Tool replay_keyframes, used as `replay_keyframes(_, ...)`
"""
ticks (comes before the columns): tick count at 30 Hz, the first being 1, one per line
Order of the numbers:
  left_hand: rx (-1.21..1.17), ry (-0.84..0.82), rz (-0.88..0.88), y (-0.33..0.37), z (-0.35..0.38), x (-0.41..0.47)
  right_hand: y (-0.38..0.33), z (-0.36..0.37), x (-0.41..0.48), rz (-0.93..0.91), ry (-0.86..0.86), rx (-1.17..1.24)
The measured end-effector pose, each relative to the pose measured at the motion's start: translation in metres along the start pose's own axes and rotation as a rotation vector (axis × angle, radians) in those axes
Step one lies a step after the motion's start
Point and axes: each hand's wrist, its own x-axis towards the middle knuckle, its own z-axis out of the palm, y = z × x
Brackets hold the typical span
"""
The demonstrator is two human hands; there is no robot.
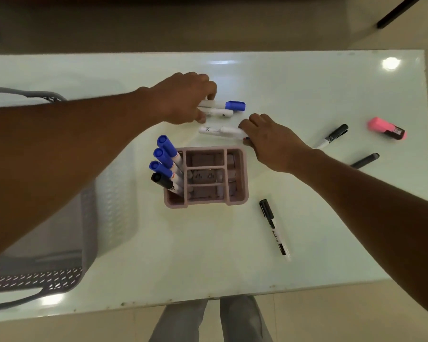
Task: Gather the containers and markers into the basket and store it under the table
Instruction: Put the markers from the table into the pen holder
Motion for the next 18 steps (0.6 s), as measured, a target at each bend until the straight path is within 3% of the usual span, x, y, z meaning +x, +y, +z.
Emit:
replay_keyframes(5, -0.056, -0.066, -0.058, 0.003, 0.011, -0.005, -0.004, -0.002, -0.023, 0.088, 0.085, 0.106)
replay_keyframes(8, -0.208, -0.048, -0.147, 0.006, 0.007, -0.007, -0.009, -0.009, -0.029, 0.172, 0.173, 0.194)
replay_keyframes(11, -0.553, 0.130, -0.227, 0.024, -0.015, -0.021, -0.019, -0.029, -0.030, 0.327, 0.320, 0.445)
replay_keyframes(14, -0.899, 0.280, -0.199, 0.053, -0.052, -0.051, -0.038, -0.063, -0.029, 0.462, 0.441, 0.874)
replay_keyframes(18, -1.398, 0.258, -0.227, 0.090, -0.078, -0.091, -0.064, -0.107, -0.041, 0.439, 0.490, 1.323)
